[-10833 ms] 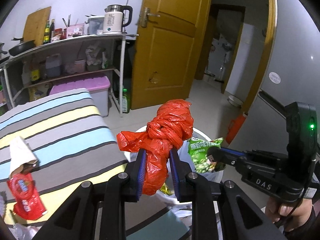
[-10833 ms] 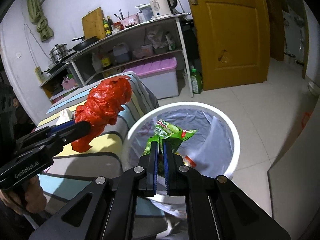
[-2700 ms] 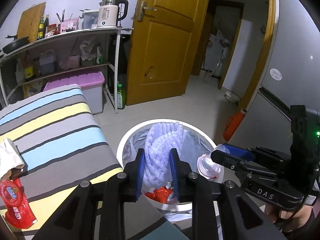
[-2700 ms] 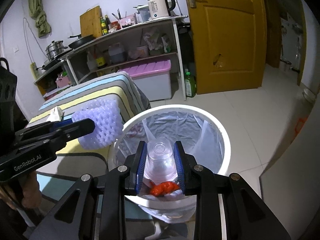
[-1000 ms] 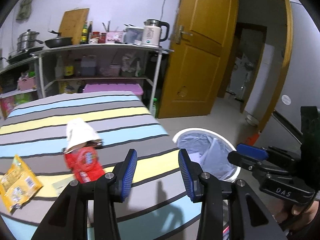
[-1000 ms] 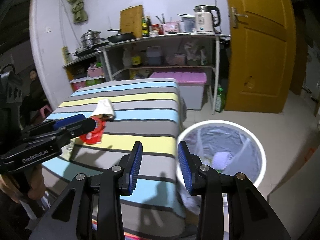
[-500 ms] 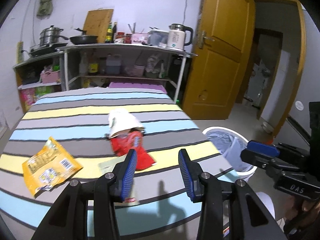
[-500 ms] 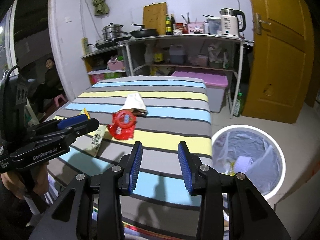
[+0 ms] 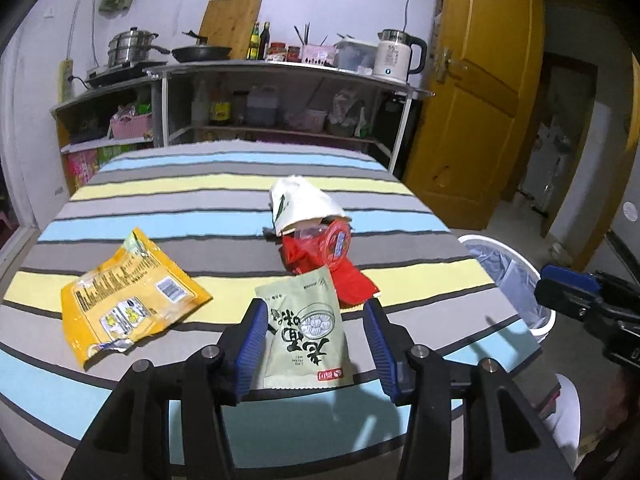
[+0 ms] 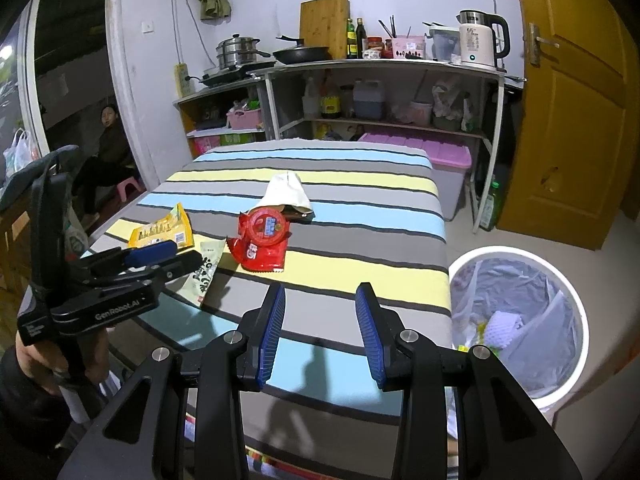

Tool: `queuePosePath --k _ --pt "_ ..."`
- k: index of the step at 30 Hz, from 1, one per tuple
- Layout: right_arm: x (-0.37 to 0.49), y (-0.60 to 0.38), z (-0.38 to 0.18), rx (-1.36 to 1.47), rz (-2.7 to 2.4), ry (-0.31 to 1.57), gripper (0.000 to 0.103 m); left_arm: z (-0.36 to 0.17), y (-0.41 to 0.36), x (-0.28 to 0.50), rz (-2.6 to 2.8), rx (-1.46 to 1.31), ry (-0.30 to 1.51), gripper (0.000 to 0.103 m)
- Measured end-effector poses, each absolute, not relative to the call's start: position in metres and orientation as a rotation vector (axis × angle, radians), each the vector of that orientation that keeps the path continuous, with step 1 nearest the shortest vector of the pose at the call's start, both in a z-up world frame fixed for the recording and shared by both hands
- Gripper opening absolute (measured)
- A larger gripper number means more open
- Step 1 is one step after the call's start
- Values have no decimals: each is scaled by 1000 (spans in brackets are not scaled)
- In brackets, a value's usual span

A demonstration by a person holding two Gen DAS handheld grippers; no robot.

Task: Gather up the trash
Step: 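Move both grippers back over the trash on the table, then grasp the green-and-white snack packet with the left gripper while the right grasps the red packet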

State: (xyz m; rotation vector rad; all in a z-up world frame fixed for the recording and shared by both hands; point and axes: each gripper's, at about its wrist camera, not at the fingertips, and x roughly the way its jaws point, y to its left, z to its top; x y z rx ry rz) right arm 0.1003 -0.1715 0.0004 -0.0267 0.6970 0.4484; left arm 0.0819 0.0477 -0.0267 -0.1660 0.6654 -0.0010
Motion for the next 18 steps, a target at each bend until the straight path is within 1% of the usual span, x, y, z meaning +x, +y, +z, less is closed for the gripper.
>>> queuePosePath --k 5,13,18 --pt "106 -171 -6 -25 452 714 38 -40 46 92 -2 -162 709 51" --pt "115 -167 -13 -25 460 735 38 -59 46 107 33 -161 802 51" --pt "119 -163 -17 -29 466 746 38 -60 39 107 51 -117 803 50"
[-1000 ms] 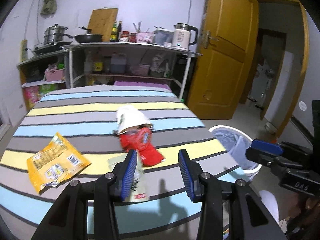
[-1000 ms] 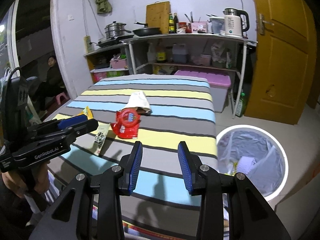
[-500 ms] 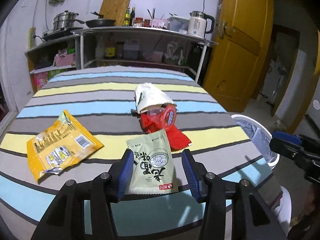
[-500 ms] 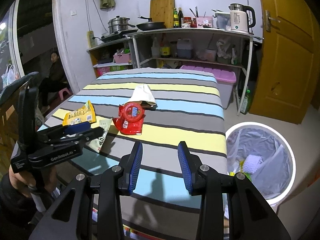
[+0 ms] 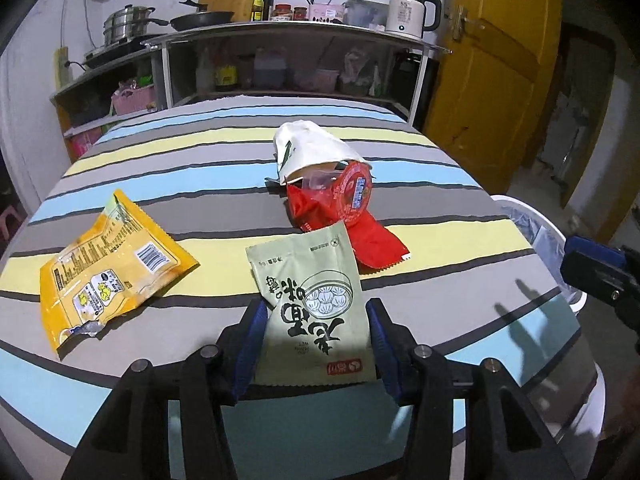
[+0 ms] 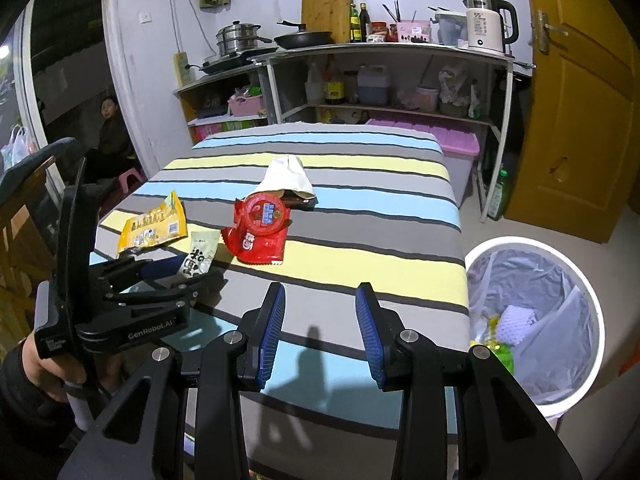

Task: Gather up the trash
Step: 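Grasp the green-and-white snack packet with the left gripper while the right grasps the red packet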

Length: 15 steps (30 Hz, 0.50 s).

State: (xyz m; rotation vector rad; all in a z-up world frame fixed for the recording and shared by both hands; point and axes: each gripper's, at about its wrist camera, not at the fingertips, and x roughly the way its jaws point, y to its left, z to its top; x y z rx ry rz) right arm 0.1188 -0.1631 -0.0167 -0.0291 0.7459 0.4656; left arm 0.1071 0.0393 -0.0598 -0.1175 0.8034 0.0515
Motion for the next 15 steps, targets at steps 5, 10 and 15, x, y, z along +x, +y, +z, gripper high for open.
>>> queuePosePath --k 5,10,15 --pt "119 -162 -16 -33 462 748 38 -58 41 104 53 -124 789 37" --pt "118 -160 -16 -37 464 748 38 -54 42 99 54 -102 767 18" --pt "117 -153 -14 -52 476 746 38 -53 45 95 35 -114 761 17"
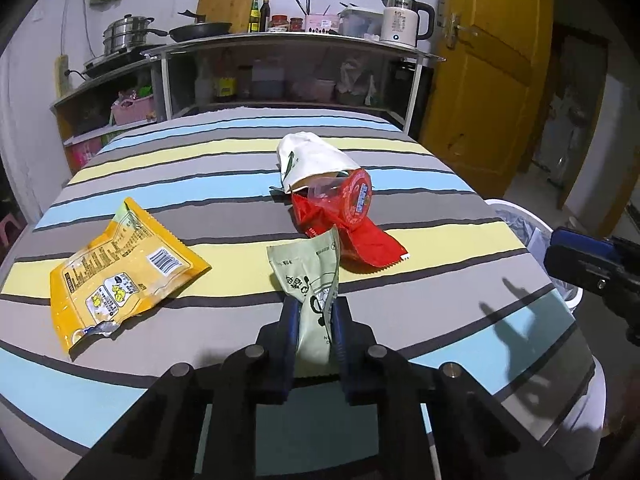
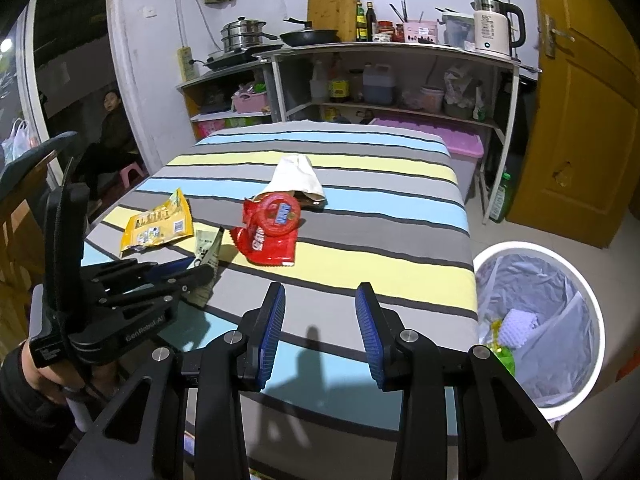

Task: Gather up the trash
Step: 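Grasp the green-and-white snack packet with the left gripper while the right grasps the red packet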

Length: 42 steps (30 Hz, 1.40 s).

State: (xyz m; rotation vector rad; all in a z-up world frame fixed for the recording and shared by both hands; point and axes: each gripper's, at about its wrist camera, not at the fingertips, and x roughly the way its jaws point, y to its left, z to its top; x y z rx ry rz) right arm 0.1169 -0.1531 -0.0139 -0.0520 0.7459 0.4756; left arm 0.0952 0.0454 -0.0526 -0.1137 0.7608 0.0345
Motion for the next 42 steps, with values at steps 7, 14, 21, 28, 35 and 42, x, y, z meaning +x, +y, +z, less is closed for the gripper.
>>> queuePosePath --k 7,14,21,28,35,42 --pt "116 -136 -11 -68 503 743 38 -37 60 82 37 -139 705 16" --pt "123 -108 -13 -90 556 747 38 -22 84 69 74 -174 656 16" --pt "144 -77 -23 -107 597 772 38 -19 103 61 89 -206 633 16" --pt "171 -50 -41 -132 603 822 38 -21 120 58 98 -238 623 16" --pt "187 -34 -56 -154 588 866 19 -25 130 58 85 -261 622 16" --pt "185 -39 -49 -125 602 862 10 -28 131 60 82 -265 623 16"
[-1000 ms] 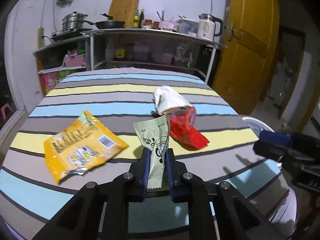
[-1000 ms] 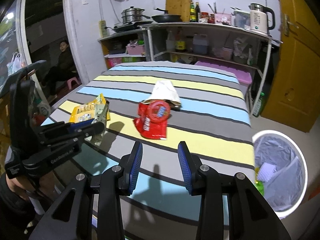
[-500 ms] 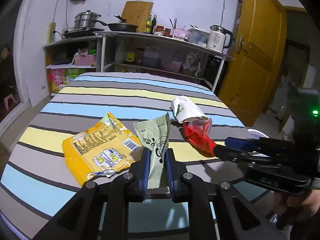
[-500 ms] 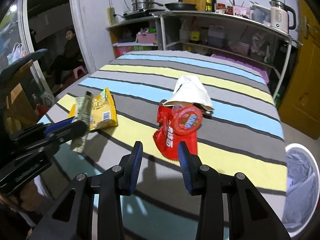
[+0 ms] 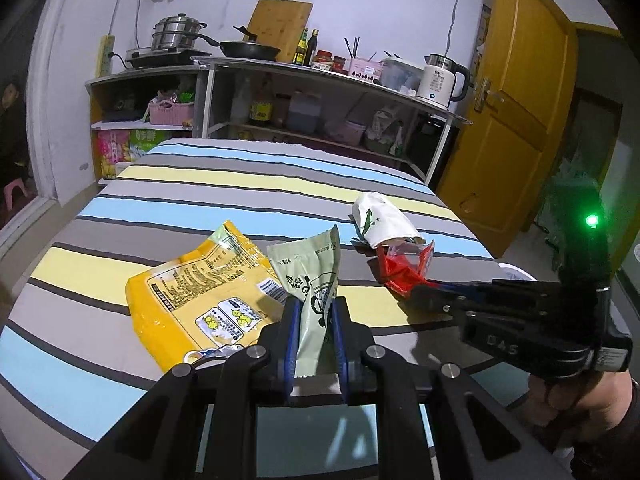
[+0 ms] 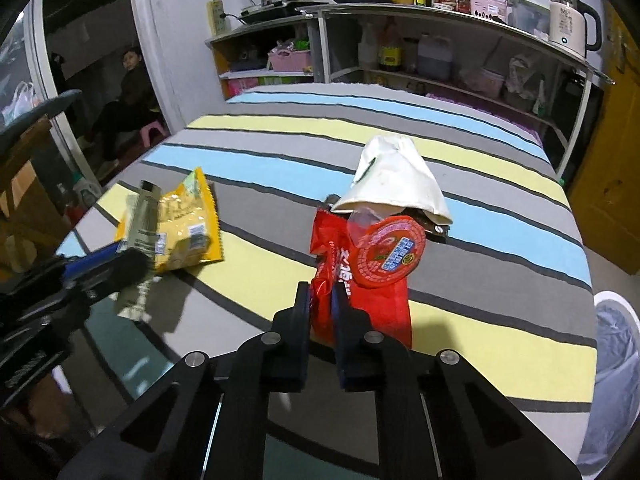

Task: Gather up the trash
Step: 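Grasp the green-and-white snack packet with the left gripper while the right grasps the red packet, then carry the green packet and red packet over the bin and release both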

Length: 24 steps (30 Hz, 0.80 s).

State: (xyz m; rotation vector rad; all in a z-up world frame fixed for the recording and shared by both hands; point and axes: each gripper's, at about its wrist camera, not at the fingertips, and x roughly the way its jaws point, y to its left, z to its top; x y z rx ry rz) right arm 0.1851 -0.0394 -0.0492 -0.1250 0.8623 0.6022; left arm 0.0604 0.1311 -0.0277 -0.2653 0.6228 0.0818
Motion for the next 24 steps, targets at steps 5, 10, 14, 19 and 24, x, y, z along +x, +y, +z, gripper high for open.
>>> queuePosePath --k 5,10,14,19,24 --pt "177 -42 -38 -74 650 852 9 -28 131 60 91 -266 624 16" --pt "162 -48 -23 -65 668 813 9 -20 124 58 90 -249 612 16" --pt "152 -56 -13 -51 668 785 9 -11 114 54 82 -230 598 16" --pt "141 -74 -2 -28 644 754 9 1 100 51 63 -207 581 16" --pt "131 -96 5 -11 603 724 9 14 81 52 27 -189 563 16"
